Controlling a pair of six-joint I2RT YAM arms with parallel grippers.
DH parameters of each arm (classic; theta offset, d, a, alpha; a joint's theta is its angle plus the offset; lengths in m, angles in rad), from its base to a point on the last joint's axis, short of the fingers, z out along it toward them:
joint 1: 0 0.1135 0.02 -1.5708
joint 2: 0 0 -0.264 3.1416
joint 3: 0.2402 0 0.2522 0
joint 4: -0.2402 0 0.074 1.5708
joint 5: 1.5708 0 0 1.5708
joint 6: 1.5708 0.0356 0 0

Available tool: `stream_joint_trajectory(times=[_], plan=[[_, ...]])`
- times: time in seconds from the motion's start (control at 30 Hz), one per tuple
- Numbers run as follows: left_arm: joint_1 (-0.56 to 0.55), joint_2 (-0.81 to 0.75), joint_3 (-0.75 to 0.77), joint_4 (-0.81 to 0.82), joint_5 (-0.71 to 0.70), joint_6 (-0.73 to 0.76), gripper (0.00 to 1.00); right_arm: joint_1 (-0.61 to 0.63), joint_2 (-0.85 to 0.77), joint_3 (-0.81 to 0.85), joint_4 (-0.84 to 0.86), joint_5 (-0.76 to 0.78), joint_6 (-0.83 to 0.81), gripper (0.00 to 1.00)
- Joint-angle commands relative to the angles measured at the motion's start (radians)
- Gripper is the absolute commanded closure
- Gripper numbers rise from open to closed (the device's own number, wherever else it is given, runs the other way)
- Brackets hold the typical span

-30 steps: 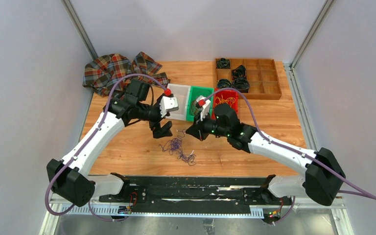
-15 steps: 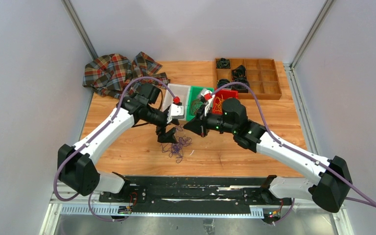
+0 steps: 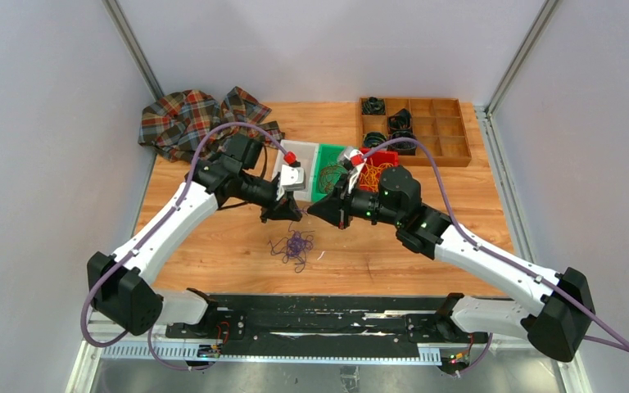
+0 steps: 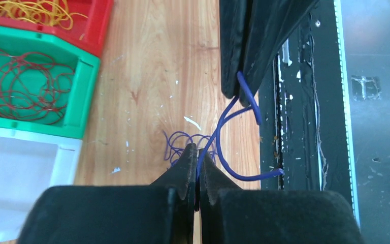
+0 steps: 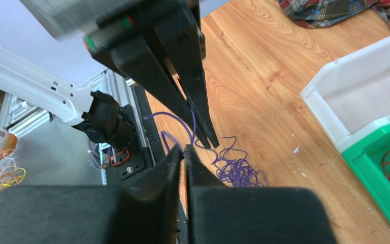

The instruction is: Untangle the cables

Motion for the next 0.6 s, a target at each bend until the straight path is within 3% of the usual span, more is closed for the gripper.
stream_joint_trajectory(times=[0.0, 0.07, 0.17, 0.37, 0.57], plan=[[-0.006, -0.051, 0.089, 0.020, -0.028, -0.114, 0.99, 0.010, -0.041, -0.030, 0.027, 0.010, 0.013, 0.84], [-0.006, -0.062, 0.125, 0.014, -0.076, -0.155, 0.99, 0.010, -0.060, -0.044, 0.006, 0.070, 0.004, 0.59], [-0.006, -0.076, 0.182, -0.041, -0.109, -0.157, 0.99, 0.010, -0.095, -0.090, 0.012, 0.159, -0.013, 0.40], [-0.006, -0.090, 0.281, -0.096, -0.081, -0.225, 0.99, 0.029, -0.090, -0.161, 0.181, 0.087, -0.098, 0.32], [-0.006, -0.092, 0.336, -0.106, -0.048, -0.299, 0.99, 0.104, 0.008, -0.047, 0.249, 0.078, -0.212, 0.30]])
